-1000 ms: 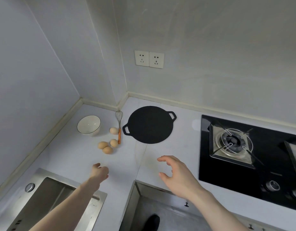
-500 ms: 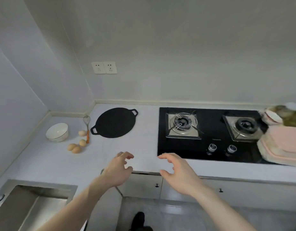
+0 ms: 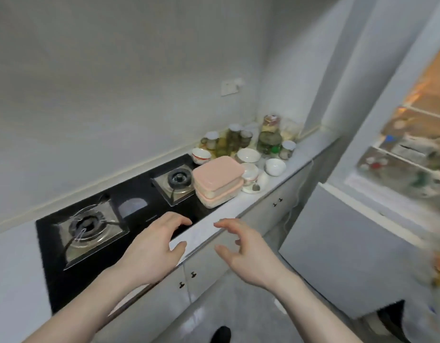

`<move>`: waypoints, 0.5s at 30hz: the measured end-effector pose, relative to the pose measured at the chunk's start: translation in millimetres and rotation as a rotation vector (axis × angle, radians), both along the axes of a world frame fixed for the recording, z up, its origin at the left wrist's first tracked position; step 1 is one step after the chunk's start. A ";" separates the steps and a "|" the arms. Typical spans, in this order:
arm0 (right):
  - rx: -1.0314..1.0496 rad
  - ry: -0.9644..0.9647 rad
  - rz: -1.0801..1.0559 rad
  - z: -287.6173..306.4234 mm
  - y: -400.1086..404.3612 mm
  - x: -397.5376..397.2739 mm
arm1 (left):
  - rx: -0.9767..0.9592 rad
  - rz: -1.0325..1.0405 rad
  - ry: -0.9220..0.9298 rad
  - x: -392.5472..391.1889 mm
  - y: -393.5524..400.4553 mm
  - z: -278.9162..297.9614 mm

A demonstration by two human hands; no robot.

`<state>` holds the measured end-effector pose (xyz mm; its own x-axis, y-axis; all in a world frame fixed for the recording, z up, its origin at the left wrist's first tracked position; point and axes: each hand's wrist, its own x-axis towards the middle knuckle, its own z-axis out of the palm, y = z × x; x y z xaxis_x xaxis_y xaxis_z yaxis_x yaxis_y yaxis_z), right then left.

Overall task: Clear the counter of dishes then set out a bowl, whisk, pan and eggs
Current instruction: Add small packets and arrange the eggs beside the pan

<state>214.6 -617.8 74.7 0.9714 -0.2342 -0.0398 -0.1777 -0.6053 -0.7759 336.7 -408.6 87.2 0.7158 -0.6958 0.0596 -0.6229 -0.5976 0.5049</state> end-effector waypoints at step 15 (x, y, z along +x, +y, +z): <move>-0.044 -0.063 -0.955 45.3 -216.4 -167.0 | -0.073 -0.895 -0.021 -14.3 -388.6 36.7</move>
<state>47.6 -834.2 120.0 0.3694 -0.9286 0.0336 -0.5699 -0.2550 -0.7811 322.5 -797.2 123.8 -0.0940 -0.9867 0.1326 -0.8496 0.1489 0.5060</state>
